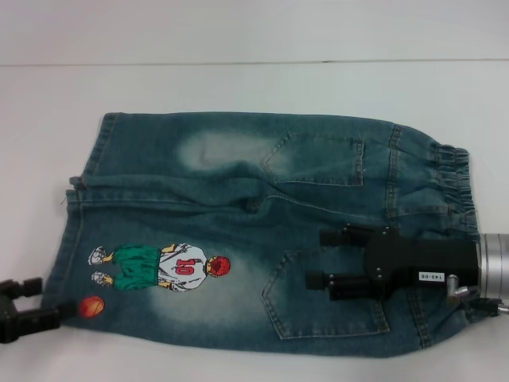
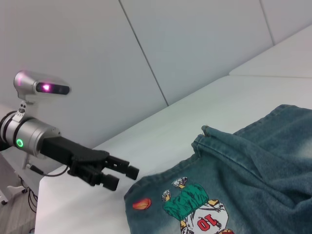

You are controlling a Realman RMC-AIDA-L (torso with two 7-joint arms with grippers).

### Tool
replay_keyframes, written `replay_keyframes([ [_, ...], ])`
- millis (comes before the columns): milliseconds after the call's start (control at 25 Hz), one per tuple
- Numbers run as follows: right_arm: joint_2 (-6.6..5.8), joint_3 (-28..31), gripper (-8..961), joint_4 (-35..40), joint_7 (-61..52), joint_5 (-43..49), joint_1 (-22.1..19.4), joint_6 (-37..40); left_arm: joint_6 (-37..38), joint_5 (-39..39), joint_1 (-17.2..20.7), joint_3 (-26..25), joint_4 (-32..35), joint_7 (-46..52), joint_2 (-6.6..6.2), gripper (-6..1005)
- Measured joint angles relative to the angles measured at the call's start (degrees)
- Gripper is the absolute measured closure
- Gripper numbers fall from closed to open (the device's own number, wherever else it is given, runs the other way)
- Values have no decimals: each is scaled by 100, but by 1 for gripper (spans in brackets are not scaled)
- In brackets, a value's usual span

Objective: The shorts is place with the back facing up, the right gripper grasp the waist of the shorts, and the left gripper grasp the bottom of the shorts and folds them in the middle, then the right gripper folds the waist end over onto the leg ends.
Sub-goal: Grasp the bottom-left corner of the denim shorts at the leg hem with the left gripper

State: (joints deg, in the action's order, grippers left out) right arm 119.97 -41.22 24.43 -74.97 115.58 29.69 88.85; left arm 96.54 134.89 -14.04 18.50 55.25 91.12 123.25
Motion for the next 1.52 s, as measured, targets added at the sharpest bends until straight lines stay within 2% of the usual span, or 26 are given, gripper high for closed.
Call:
replay_keyframes([
  [480,0,-9,6,0,0,0,2,-8,-319,248,-87,115,101,173,48,101],
  [1040,-9,-9,6,0,0,5,-16,-35,96,535,-304,128,238,464,49,105],
  [1520,-3,11,6,-8,0,-1,-25,-51,47,726,-410,127,241,468,42,108],
])
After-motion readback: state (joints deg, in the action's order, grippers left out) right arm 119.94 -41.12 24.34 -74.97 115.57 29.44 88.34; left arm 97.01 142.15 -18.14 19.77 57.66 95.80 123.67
